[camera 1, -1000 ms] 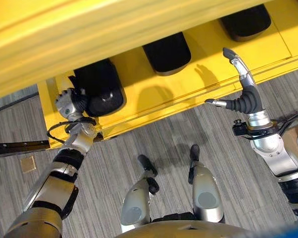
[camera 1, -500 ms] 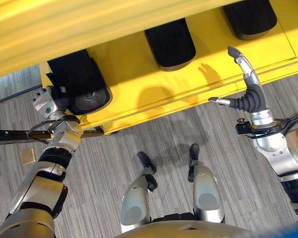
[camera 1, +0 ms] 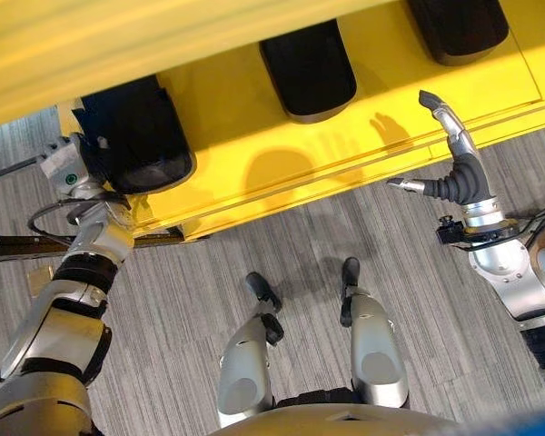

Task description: Move parts from the plastic box to the shelf.

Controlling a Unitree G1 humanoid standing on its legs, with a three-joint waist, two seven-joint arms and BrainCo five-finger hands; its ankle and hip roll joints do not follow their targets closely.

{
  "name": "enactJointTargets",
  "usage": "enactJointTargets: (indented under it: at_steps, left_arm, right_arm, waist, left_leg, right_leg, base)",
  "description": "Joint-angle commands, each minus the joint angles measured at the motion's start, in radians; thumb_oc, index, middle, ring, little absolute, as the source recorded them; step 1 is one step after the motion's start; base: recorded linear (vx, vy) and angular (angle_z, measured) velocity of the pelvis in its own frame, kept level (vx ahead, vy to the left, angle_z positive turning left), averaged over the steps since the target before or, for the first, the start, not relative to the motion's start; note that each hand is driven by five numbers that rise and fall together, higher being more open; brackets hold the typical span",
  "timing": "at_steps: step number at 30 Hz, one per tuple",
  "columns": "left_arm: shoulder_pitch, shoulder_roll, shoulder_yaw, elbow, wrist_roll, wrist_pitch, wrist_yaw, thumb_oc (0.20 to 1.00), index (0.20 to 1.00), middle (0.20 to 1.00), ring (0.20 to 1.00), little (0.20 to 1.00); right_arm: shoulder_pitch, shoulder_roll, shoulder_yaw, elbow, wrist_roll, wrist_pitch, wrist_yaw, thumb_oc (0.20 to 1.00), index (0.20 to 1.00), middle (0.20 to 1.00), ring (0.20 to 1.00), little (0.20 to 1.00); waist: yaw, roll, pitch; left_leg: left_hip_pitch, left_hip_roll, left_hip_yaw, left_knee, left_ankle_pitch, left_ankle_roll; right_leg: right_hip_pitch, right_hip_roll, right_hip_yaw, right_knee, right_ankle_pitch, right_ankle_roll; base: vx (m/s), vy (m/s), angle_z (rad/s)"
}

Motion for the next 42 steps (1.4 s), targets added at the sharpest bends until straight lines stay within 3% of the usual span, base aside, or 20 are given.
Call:
enactJointTargets:
  at_steps: [1, 20, 21, 22, 26, 36, 42]
  left_arm:
    - [-0.053, 0.090, 0.016, 0.004, 0.046, 0.012, 0.000, 0.200, 0.200, 0.200, 0.200, 0.200]
    - [-0.105, 0.044, 0.028, -0.003, -0.097, 0.108, 0.050, 0.200, 0.200, 0.200, 0.200, 0.200]
    - [-0.103, 0.041, 0.033, 0.000, -0.111, 0.111, 0.066, 0.511, 0.511, 0.511, 0.511, 0.511]
    - [-0.105, 0.038, 0.037, 0.003, -0.122, 0.114, 0.080, 1.000, 1.000, 1.000, 1.000, 1.000]
    - [-0.096, 0.033, 0.062, -0.001, -0.164, 0.109, 0.096, 1.000, 1.000, 1.000, 1.000, 1.000]
    - [-0.075, 0.046, 0.073, -0.045, -0.093, 0.090, 0.156, 1.000, 1.000, 1.000, 1.000, 1.000]
    - [-0.073, 0.075, 0.080, -0.068, -0.111, 0.048, 0.193, 1.000, 1.000, 1.000, 1.000, 1.000]
  right_arm:
    - [-0.024, -0.025, -0.030, -0.019, 0.039, -0.035, -0.001, 1.000, 1.000, 1.000, 1.000, 1.000]
    - [-0.037, -0.003, -0.023, -0.034, 0.037, 0.019, 0.014, 1.000, 1.000, 1.000, 1.000, 1.000]
    - [-0.041, -0.003, -0.020, -0.031, 0.037, 0.025, 0.014, 1.000, 1.000, 1.000, 1.000, 1.000]
    - [-0.046, -0.002, -0.017, -0.028, 0.035, 0.029, 0.015, 1.000, 1.000, 1.000, 1.000, 1.000]
    - [-0.039, 0.003, -0.015, -0.037, 0.030, 0.039, 0.010, 1.000, 1.000, 1.000, 1.000, 1.000]
    - [-0.026, 0.004, -0.008, -0.028, 0.036, 0.054, -0.002, 1.000, 1.000, 1.000, 1.000, 1.000]
    - [-0.009, 0.002, -0.006, -0.027, 0.044, 0.049, 0.003, 1.000, 1.000, 1.000, 1.000, 1.000]
  waist:
    - [-0.007, -0.030, -0.056]
    - [-0.009, -0.054, -0.014]
    - [-0.008, -0.054, -0.013]
    - [-0.007, -0.055, -0.012]
    - [-0.001, -0.058, -0.010]
    - [0.007, -0.063, -0.017]
    - [0.005, -0.058, -0.030]
  left_leg:
    - [-0.062, 0.060, 0.006, 0.179, -0.095, -0.071]
    - [-0.127, 0.072, 0.004, 0.241, -0.112, -0.074]
    - [-0.128, 0.072, 0.003, 0.242, -0.112, -0.075]
    - [-0.129, 0.072, 0.003, 0.244, -0.112, -0.075]
    - [-0.127, 0.072, 0.002, 0.243, -0.111, -0.075]
    - [-0.107, 0.074, 0.001, 0.235, -0.103, -0.076]
    - [-0.088, 0.073, 0.003, 0.230, -0.097, -0.076]
  right_leg:
    - [-0.064, 0.020, 0.061, 0.109, -0.077, 0.058]
    - [-0.123, 0.045, 0.071, 0.153, -0.087, 0.049]
    - [-0.123, 0.045, 0.071, 0.153, -0.086, 0.048]
    - [-0.123, 0.045, 0.071, 0.152, -0.086, 0.047]
    - [-0.120, 0.045, 0.066, 0.153, -0.087, 0.048]
    - [-0.090, 0.040, 0.059, 0.139, -0.081, 0.048]
    - [-0.060, 0.036, 0.057, 0.126, -0.078, 0.045]
  base:
    - [0.07, 0.035, -0.05]
    - [0.03, -0.003, -0.01]
    - [0.00, 0.000, 0.00]
    - [0.00, 0.000, 0.00]
    - [-0.01, -0.023, 0.02]
    - [0.00, -0.014, 0.00]
    - [0.01, -0.004, 0.00]
